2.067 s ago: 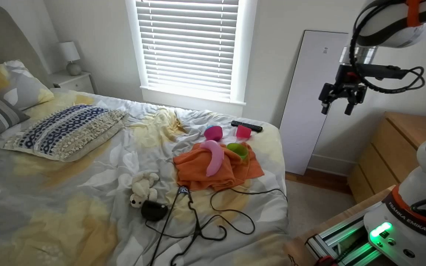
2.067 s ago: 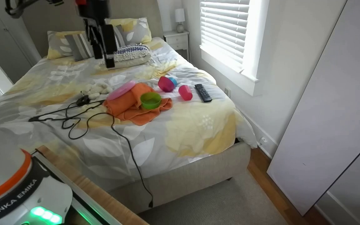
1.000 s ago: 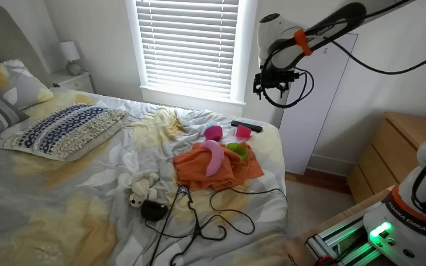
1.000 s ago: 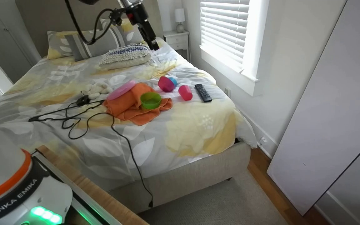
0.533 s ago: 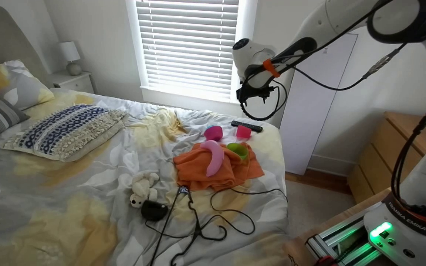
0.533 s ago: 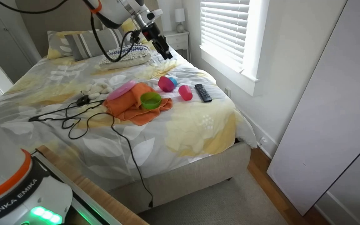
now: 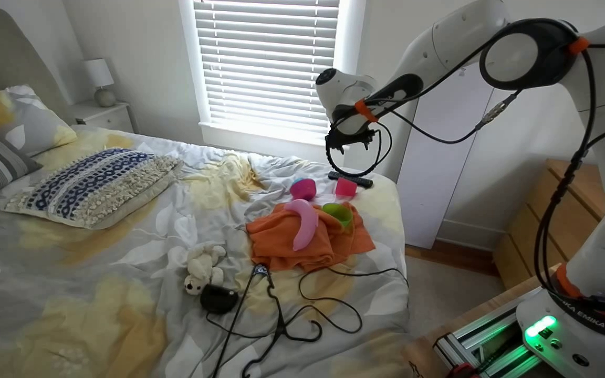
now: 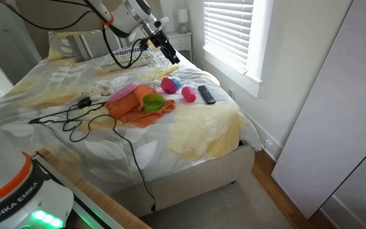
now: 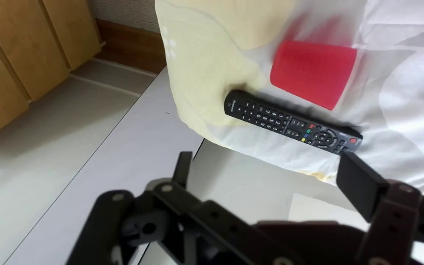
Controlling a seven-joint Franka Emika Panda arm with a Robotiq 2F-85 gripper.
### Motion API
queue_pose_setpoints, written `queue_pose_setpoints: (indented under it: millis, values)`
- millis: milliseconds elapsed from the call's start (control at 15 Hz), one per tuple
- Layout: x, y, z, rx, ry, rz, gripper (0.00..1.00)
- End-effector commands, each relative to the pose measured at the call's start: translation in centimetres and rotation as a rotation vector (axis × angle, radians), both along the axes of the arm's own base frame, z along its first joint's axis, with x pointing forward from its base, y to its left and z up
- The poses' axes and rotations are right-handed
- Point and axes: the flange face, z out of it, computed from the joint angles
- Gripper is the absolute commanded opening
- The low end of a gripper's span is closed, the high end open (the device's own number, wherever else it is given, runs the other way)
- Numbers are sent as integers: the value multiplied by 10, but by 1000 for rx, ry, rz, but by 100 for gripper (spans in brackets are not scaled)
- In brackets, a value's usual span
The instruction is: Pick up the pink cup and put it on the left side of the orange blanket on the bed
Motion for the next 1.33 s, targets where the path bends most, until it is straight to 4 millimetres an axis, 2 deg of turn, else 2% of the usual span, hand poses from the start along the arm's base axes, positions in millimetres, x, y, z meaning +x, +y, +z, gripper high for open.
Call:
queue_pose_setpoints:
  millis: [0, 667, 1267]
  values:
    - [1, 1, 1, 0, -1, -1, 100]
    - [27, 17, -89, -53, 1, -28, 100]
    - [45, 21, -153, -92, -60, -53, 100]
